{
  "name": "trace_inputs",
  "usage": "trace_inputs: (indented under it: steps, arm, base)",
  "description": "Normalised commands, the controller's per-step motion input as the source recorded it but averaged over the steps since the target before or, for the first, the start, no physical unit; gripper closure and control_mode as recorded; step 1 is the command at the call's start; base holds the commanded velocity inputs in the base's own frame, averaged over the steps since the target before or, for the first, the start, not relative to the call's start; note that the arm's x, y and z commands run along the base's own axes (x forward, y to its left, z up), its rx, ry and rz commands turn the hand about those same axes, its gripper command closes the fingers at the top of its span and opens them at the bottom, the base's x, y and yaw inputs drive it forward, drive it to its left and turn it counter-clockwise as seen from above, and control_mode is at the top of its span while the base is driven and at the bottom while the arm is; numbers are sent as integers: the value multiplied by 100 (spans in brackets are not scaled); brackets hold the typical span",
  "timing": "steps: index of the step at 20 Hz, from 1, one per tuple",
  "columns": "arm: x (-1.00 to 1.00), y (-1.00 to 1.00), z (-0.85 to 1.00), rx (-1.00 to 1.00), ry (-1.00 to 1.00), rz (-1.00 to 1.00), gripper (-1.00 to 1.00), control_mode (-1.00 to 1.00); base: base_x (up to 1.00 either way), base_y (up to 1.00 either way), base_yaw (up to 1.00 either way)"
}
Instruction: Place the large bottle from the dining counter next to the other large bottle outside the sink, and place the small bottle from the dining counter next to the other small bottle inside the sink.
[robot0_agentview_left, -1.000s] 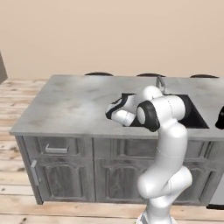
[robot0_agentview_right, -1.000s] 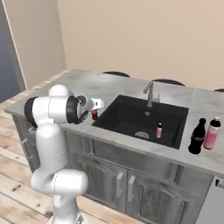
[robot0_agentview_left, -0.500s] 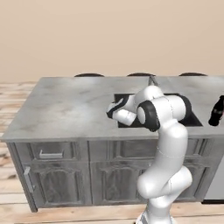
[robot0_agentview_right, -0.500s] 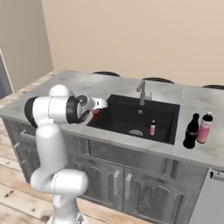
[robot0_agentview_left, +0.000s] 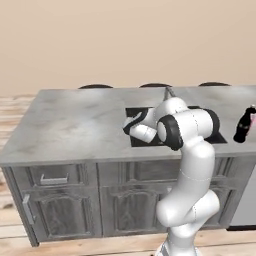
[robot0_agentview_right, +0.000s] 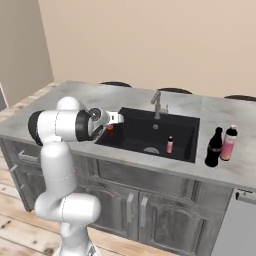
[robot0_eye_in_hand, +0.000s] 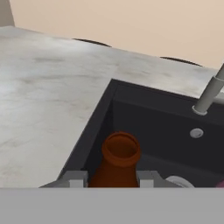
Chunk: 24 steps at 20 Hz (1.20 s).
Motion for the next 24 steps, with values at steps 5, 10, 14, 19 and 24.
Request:
trace_inputs:
  steps: [5,10,14,19,24]
  arm:
    - [0,0,0,0,0,0,100,100]
    - [0,0,0,0,0,0,100,100]
    - [0,0,0,0,0,0,100,100]
    - [0,0,0,0,0,0,100,100]
    - [0,0,0,0,0,0,100,100]
  base:
    - [25,3,-10]
    - [28,2,-10]
    - [34,2,-9]
    - [38,1,-9]
    - [35,3,-9]
